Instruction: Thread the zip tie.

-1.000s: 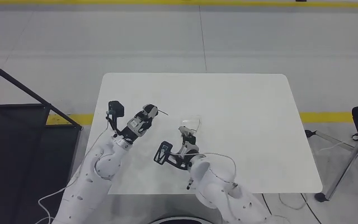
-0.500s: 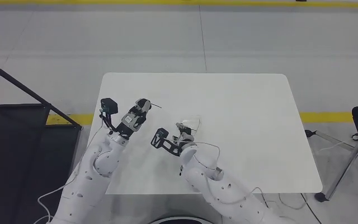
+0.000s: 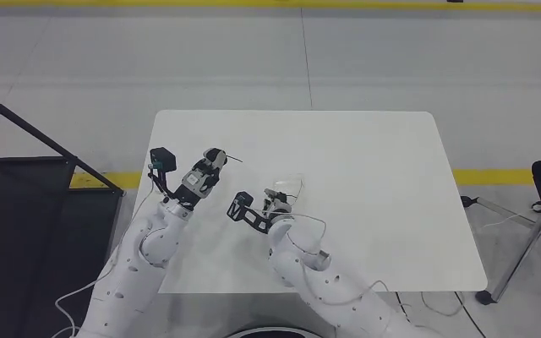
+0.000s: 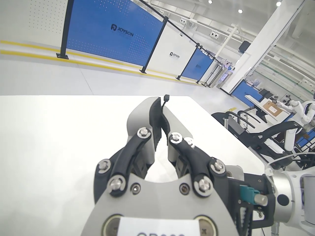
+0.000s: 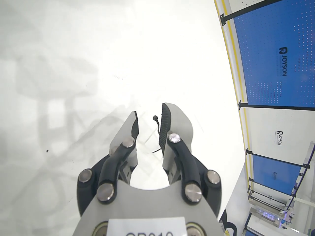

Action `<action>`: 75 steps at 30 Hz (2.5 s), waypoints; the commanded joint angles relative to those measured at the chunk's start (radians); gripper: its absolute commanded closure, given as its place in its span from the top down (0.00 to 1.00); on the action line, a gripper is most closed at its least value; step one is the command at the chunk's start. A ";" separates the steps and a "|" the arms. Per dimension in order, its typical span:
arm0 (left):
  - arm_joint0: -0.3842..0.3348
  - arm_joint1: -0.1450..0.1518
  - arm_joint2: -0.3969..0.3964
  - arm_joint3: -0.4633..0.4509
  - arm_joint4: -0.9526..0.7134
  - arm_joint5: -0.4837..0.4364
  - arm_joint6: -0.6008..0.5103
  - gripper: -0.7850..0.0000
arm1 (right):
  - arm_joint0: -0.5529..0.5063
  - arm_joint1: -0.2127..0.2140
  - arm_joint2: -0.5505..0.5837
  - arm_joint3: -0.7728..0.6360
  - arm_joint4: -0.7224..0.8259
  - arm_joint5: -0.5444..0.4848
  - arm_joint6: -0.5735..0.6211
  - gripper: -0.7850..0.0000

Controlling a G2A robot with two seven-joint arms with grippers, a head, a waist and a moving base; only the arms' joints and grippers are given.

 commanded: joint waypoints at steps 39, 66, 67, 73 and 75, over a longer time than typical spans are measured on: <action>-0.065 -0.003 0.038 0.035 0.037 -0.175 -0.171 0.00 | -0.518 0.095 0.379 -0.526 -0.283 -0.047 -0.639 0.00; -0.183 -0.007 0.155 0.106 0.079 -0.368 -0.313 0.00 | -0.674 0.169 0.640 -0.609 -0.160 -0.297 -1.315 0.00; -0.195 -0.007 0.166 0.120 0.059 -0.396 -0.334 0.00 | -0.668 0.172 0.637 -0.603 -0.181 -0.298 -1.348 0.00; -0.278 -0.009 0.231 0.190 -0.054 -0.488 -0.442 0.00 | -0.653 0.188 0.625 -0.568 -0.300 -0.278 -1.496 0.00; -0.295 -0.008 0.255 0.199 -0.096 -0.488 -0.462 0.00 | -0.651 0.192 0.623 -0.563 -0.325 -0.266 -1.512 0.00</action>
